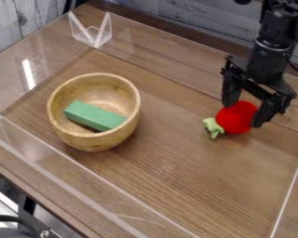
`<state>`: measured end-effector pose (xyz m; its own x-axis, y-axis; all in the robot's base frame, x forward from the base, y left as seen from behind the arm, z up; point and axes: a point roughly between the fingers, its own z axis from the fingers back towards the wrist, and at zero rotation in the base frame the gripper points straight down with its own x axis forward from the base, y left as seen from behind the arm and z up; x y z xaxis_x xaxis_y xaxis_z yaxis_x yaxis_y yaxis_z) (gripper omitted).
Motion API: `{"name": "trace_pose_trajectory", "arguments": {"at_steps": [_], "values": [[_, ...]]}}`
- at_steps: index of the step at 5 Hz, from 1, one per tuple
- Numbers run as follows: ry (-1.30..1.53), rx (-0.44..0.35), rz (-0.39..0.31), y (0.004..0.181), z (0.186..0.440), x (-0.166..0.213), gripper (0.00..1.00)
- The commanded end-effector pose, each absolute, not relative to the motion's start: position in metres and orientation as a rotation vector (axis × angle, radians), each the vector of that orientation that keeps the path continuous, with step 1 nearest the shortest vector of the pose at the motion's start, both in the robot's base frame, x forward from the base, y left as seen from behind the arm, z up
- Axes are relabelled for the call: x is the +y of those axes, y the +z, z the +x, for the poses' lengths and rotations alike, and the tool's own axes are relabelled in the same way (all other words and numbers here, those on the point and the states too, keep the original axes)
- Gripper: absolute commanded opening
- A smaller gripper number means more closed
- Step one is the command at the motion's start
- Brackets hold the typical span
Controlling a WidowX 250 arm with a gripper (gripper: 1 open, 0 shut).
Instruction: Move the red fruit to the left side of the table
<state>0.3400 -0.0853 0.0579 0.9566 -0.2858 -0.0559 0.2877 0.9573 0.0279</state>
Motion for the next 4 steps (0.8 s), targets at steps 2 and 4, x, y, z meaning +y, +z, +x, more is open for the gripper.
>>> {"name": "trace_pose_trajectory", "arguments": {"at_steps": [2,4], "values": [[-0.278,-0.029,0.045,0.0693,0.3530,-0.0820,1.00],[-0.262,-0.052,0.047,0.0676,0.3538,-0.0780,1.00]]}}
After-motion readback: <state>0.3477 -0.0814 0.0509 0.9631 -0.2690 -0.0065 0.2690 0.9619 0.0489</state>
